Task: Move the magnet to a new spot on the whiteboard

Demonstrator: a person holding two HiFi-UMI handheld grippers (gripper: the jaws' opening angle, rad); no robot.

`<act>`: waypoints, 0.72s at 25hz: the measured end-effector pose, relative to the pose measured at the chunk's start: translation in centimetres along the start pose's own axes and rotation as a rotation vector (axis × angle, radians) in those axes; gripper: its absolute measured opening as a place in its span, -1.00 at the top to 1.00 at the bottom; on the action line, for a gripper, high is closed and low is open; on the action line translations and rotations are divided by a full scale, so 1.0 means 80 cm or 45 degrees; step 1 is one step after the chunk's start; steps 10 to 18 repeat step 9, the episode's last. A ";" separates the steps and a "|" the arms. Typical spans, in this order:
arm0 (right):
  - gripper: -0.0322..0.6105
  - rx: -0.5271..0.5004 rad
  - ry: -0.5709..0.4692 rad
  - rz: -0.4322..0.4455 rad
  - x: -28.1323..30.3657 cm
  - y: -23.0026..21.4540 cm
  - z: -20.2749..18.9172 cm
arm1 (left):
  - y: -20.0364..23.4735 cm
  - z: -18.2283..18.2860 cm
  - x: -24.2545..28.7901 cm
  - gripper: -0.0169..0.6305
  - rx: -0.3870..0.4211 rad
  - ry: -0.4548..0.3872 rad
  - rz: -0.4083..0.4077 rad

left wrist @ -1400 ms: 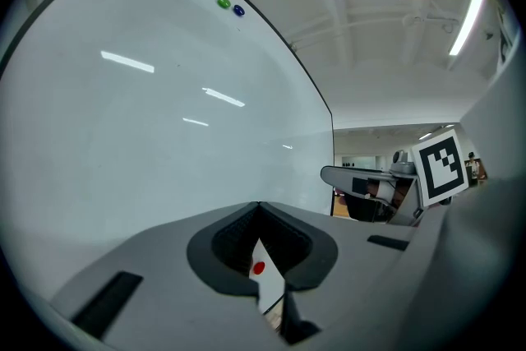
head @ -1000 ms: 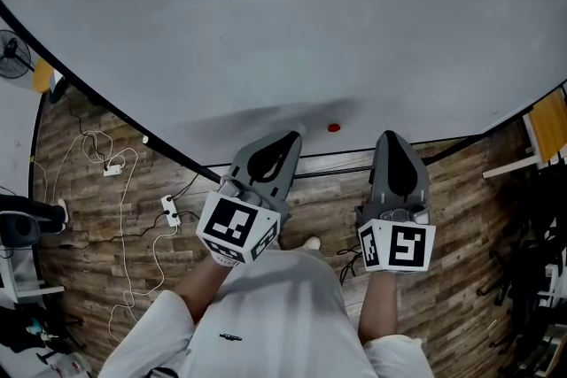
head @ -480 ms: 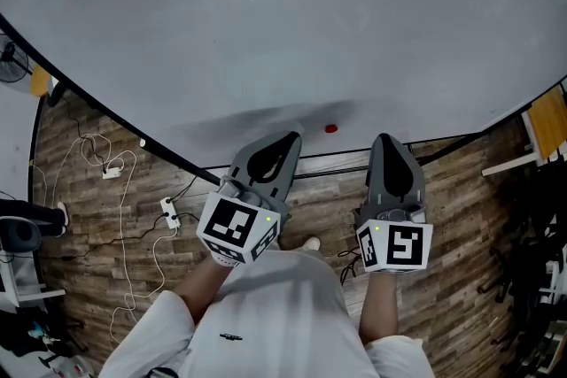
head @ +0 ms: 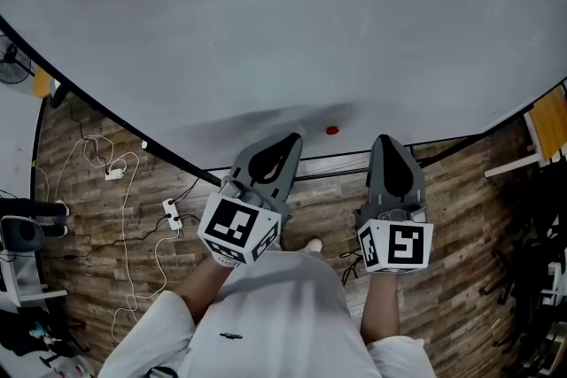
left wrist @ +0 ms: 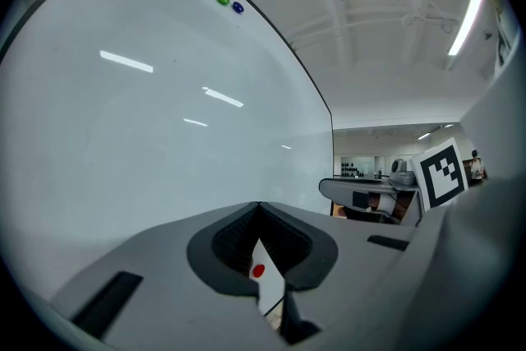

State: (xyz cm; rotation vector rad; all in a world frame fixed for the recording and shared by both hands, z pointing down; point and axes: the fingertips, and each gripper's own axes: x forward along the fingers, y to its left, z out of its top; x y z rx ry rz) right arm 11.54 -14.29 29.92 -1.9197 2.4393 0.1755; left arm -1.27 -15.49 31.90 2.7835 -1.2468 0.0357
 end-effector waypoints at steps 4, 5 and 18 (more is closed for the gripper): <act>0.87 0.003 -0.005 0.008 0.003 0.002 -0.001 | 0.003 -0.002 0.003 0.94 -0.001 0.003 0.004; 0.87 0.002 -0.005 0.010 0.003 0.002 0.000 | 0.002 -0.001 0.003 0.94 0.000 0.002 0.001; 0.87 0.002 0.000 0.005 -0.003 -0.004 0.000 | -0.009 0.004 0.004 0.94 0.005 -0.001 -0.017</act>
